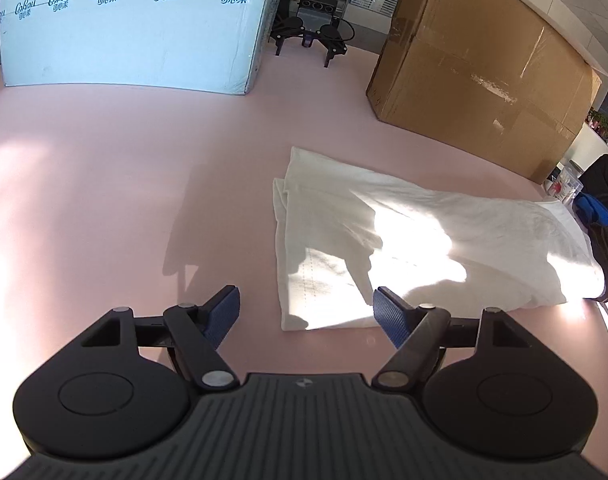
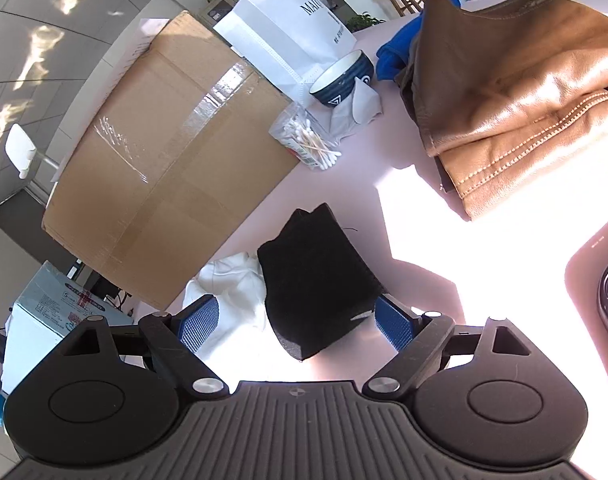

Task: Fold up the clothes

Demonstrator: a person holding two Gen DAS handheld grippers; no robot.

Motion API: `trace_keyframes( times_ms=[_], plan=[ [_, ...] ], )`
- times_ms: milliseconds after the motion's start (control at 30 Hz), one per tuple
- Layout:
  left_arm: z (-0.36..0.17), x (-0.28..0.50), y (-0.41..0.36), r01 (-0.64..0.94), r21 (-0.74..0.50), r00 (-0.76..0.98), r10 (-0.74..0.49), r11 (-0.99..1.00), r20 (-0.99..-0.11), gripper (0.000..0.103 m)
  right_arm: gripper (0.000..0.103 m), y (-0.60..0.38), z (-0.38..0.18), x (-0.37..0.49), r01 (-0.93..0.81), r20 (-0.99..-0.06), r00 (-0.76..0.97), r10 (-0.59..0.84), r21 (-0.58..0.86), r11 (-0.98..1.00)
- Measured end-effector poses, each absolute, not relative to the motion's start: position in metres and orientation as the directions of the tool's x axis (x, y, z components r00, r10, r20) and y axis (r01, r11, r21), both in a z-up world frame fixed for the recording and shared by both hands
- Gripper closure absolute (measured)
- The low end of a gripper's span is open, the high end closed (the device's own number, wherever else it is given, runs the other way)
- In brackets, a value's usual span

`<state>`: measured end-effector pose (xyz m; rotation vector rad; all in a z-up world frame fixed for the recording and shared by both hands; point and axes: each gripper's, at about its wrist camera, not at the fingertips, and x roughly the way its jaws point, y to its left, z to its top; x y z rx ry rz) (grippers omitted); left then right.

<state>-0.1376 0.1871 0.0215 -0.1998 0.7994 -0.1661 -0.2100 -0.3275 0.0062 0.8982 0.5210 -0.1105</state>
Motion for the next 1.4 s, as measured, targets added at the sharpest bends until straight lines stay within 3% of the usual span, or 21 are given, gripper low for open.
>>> trace_keyframes(
  times_ms=[200,267,300,333,400,433,467,700,800,1067,1400],
  plan=[
    [0.019,-0.132,0.173,0.092,-0.236,0.678,-0.235,0.967,-0.697,0.023,0.019,-0.326,-0.006,-0.202,0.284,-0.456,0.881,0.125,0.722,0.631],
    [0.019,-0.131,0.167,0.096,-0.232,0.677,-0.234,0.968,-0.698,0.024,0.023,-0.324,-0.006,-0.199,0.287,-0.459,0.882,0.109,0.705,0.649],
    [0.019,-0.13,0.163,0.096,-0.226,0.677,-0.23,0.969,-0.699,0.024,0.03,-0.323,-0.006,-0.198,0.29,-0.464,0.881,0.098,0.692,0.661],
    [0.02,-0.128,0.16,0.095,-0.22,0.678,-0.226,0.971,-0.7,0.028,0.044,-0.322,-0.007,-0.198,0.295,-0.468,0.879,0.088,0.68,0.671],
    [0.02,-0.128,0.154,0.086,-0.187,0.686,-0.194,0.979,-0.702,0.041,0.063,-0.325,-0.01,-0.198,0.307,-0.478,0.875,0.082,0.677,0.669],
    [0.02,-0.128,0.153,0.084,-0.175,0.688,-0.184,0.981,-0.702,0.054,0.074,-0.327,-0.013,-0.198,0.31,-0.477,0.875,0.085,0.685,0.66],
    [0.02,-0.128,0.154,0.079,-0.176,0.689,-0.181,0.981,-0.702,0.062,0.078,-0.33,-0.016,-0.199,0.313,-0.477,0.874,0.088,0.693,0.65],
    [0.019,-0.125,0.176,0.042,-0.32,0.669,-0.264,0.947,-0.695,0.089,0.095,-0.339,-0.022,-0.203,0.315,-0.451,0.888,0.087,0.736,0.599],
    [0.022,-0.126,0.174,0.041,-0.315,0.672,-0.259,0.948,-0.693,0.091,0.097,-0.344,-0.019,-0.21,0.279,-0.385,0.919,0.079,0.78,0.56],
    [0.045,-0.127,0.175,0.043,-0.309,0.716,-0.245,0.95,-0.654,0.092,0.098,-0.341,-0.003,-0.212,0.239,-0.345,0.936,0.075,0.776,0.584],
    [0.041,-0.128,0.199,0.027,-0.337,0.702,-0.258,0.941,-0.664,0.092,0.099,-0.362,-0.011,-0.217,0.273,-0.365,0.926,0.096,0.823,0.498]
  ],
)
